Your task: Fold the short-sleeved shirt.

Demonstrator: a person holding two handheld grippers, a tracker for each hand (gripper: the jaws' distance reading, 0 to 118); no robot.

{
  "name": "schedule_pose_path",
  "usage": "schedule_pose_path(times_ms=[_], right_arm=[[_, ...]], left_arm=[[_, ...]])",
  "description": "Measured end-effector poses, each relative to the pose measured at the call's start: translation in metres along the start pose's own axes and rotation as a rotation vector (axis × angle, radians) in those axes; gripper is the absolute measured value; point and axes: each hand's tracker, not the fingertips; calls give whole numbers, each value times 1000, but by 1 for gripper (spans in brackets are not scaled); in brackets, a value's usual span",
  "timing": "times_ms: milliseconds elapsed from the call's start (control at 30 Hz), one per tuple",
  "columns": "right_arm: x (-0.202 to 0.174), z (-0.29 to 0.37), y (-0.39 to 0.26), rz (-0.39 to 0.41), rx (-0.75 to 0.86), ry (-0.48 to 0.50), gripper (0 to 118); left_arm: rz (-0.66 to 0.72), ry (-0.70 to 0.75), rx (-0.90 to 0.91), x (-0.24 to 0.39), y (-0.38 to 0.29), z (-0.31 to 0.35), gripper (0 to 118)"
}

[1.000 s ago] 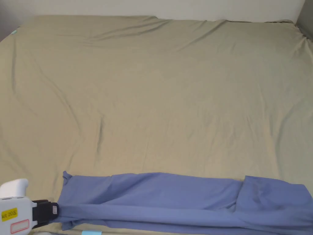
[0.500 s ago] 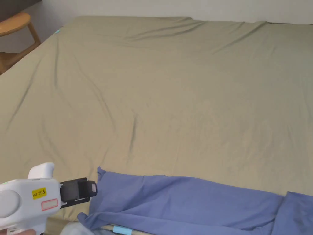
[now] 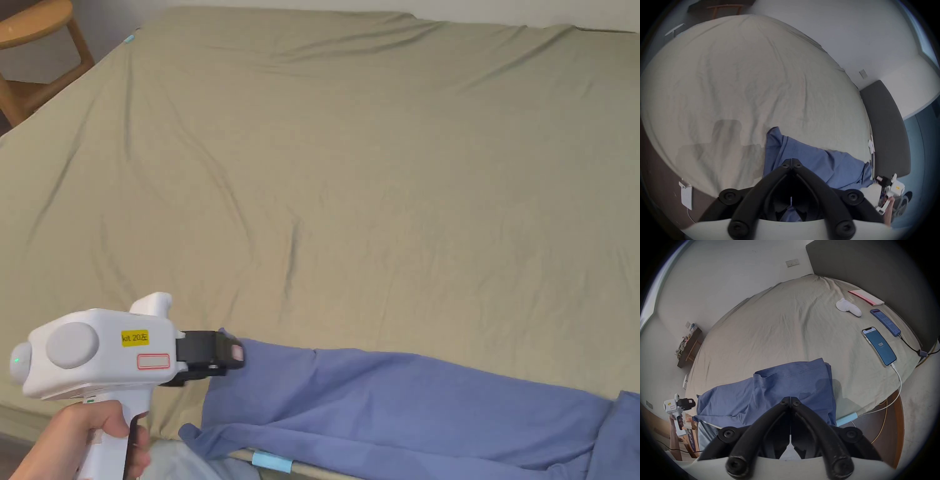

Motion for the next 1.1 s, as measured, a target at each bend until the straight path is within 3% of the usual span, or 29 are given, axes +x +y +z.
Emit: schedule_pose_path(times_ms=[33,67,100,200,300,333,367,400,433,467,533,733,767,833,967,1100], right_arm=[[-1,0,-1,-4,-2,0,0],[-3,1,-1,-8,-7,1,0],[-4,1,-2,-11,-10,-3,0],[-9,1,-1,1,-22,-14,0],[-9,0,0,9,-36,-22,0],[-11,0,0,11,-37,-27,0],[-13,1,0,14,-36,-27,0],[-14,2,1,13,-36,-26,0],[-16,1,2,12,-37,-23,0],[-18,0,3,12,-38,-17,0],[-19,-5,3,11,-38,-13,0],[-31,-6,5,43,-42,14,0],[-32,-8,6,44,-42,16,0],[-34,-9,6,44,-37,24,0],[-40,-10,6,38,-34,40,0],[-40,-13,7,43,-35,43,0]], left_arm=[[-16,-26,-67,-3,1,-12,118],[-31,-106,35,-9,-6,-24,115],[-19,-66,-61,2,-9,-28,111],[9,-75,-75,-7,-20,-58,111],[35,-126,-108,3,1,-41,110],[7,-135,-94,7,0,-37,107],[-13,-171,-99,-1,2,-37,93],[-15,-210,-120,0,4,-35,65],[-12,-210,-121,-1,5,-34,13],[-5,-153,-125,-3,6,-35,2],[69,-259,-159,-11,5,-37,2],[143,-219,-64,-54,33,-20,2],[144,-217,-45,-35,26,-8,2],[136,-124,-26,-38,35,0,2],[200,-93,20,-80,58,14,2],[172,-2,4,-58,64,30,2]])
